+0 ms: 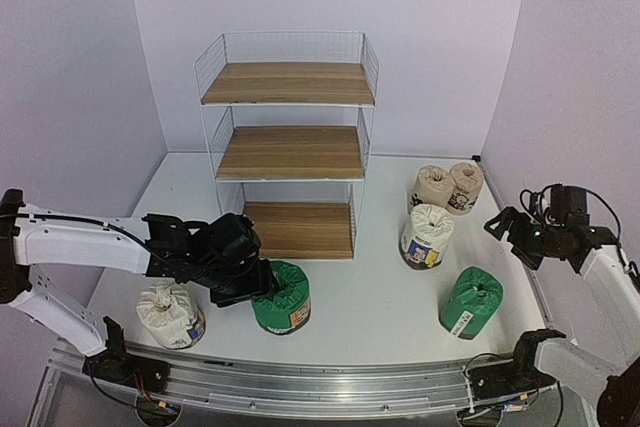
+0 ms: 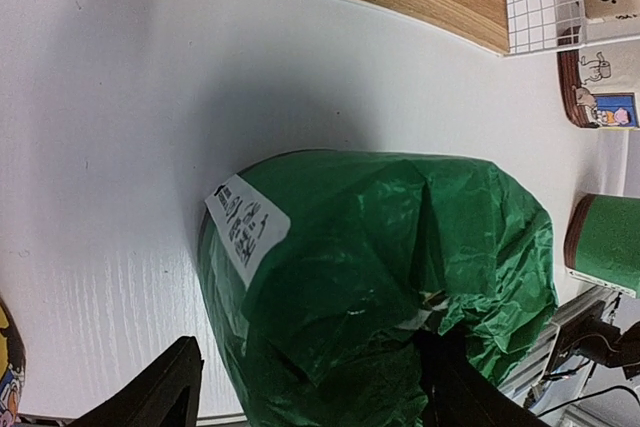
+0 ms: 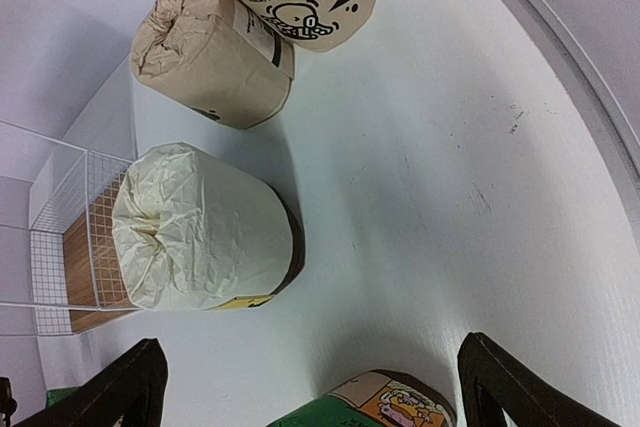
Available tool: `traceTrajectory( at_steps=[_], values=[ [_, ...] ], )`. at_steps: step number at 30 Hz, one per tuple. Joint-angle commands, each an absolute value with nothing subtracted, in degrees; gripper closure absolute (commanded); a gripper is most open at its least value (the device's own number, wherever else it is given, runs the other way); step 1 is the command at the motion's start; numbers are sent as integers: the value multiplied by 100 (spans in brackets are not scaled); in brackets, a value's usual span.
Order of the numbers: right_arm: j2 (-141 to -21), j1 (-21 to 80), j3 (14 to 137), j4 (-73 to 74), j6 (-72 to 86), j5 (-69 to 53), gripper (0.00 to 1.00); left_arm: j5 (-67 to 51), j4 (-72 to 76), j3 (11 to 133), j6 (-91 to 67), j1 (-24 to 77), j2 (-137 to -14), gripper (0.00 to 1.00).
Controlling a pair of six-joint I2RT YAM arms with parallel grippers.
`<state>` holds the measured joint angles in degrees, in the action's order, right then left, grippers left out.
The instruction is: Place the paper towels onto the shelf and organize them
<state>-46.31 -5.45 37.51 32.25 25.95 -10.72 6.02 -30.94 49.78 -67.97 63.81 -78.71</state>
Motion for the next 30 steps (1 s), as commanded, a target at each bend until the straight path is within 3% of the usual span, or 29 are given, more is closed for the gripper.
traceTrajectory(
  at_steps=[1,7,12,20,30],
  values=[
    [-4520,-538,3707,3217,2540,-1061,2,747,-2959,5011,-6900,6390,-8075,28],
    [-4469,-537,3700,3217,2539,-1064,2,854,-2980,5052,-6981,6390,-8255,35],
    [-4461,-539,3707,3217,2519,-1046,2,938,-2879,5129,-7029,6390,-8451,52],
    [-4380,-542,3700,3217,2514,-1019,2,1342,-2879,5595,-6782,6390,-8565,67],
    [-4461,-541,3709,3213,2492,-1196,2,1859,-2651,6455,-5984,6020,-8991,73]
  ],
)
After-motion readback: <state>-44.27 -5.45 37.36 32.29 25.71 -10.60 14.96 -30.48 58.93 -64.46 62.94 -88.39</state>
